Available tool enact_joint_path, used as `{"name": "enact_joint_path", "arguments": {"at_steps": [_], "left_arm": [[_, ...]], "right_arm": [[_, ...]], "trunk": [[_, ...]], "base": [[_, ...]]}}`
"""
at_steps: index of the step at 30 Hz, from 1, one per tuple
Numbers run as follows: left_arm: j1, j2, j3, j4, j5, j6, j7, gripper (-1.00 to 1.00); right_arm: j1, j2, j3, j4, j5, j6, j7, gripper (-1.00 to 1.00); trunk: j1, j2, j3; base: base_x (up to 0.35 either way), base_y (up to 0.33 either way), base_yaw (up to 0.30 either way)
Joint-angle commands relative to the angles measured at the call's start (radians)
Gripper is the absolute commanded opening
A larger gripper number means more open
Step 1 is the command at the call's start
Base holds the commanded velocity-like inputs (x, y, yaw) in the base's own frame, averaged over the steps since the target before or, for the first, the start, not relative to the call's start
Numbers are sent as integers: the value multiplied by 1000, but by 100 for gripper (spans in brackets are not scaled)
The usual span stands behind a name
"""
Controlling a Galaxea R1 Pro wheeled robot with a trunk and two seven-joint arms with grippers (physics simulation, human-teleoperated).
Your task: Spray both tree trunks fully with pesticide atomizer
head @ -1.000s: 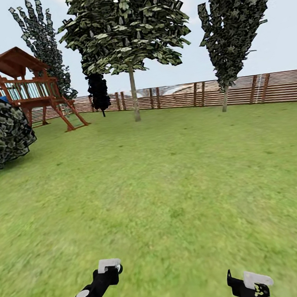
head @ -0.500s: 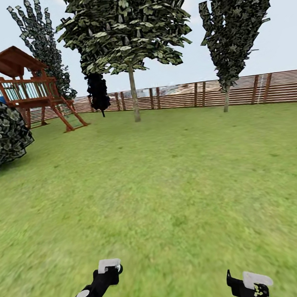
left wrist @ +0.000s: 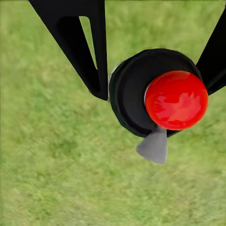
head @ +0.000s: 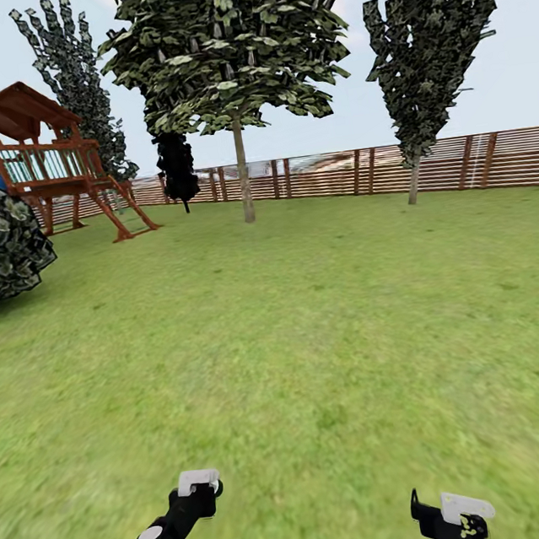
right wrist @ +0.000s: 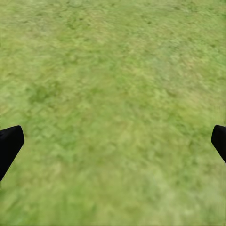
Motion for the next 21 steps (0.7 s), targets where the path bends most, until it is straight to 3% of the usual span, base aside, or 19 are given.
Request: {"name": "enact_joint_path", "arguments": {"at_steps": [1,21], "left_arm": [[-2,1,-8,-1,9,-5,2,-100],[-2,1,-8,-2,9,-5,3,-100]], "right_arm": [[-2,-2,8,-1,-11,-6,-6,100],[-2,-1,8,-1,-12,-5,-7,100]], "trunk": [[1,-2,-2],[1,-2,-2]], "base": [[334,0,0],[334,0,0]]}}
